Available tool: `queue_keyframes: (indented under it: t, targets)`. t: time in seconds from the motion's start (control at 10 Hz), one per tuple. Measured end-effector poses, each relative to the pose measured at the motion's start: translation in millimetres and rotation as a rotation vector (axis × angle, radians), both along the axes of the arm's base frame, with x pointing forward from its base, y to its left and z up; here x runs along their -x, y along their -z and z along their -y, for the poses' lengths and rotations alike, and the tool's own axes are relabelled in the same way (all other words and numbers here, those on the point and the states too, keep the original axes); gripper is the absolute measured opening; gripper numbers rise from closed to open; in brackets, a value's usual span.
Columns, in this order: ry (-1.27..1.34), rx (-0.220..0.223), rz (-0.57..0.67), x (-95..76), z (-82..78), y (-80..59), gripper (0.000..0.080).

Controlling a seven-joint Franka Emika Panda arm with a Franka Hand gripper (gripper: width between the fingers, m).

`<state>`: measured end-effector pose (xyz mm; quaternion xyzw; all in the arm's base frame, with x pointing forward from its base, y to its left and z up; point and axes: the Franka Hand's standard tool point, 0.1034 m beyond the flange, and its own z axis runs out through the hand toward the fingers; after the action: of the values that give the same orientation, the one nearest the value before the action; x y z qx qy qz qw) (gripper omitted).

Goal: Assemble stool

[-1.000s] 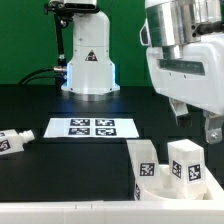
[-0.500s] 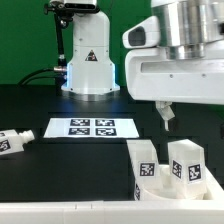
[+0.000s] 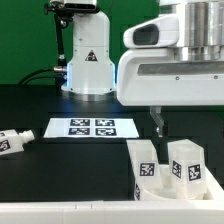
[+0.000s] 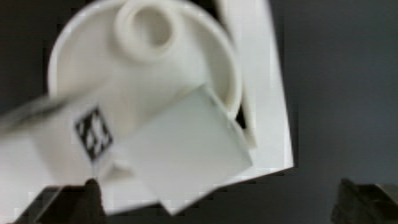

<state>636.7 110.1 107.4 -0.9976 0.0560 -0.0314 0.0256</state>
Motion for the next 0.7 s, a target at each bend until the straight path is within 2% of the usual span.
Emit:
queue_keyframes:
  t: [0.1,0.4,0.6,0.7]
  targets:
    - [-0.177,0.036,0.007,-3.0,-5.4,3.3,0.0649]
    - [-0.212,0.036,0.004,-2.8,-5.5,8.4,0.0649]
    - [-0.194,0.042,0.010,-1.7,-1.5,22.2,0.0649]
    - [-0.191,0.044,0.014,-2.8,1.8,24.3,0.0649]
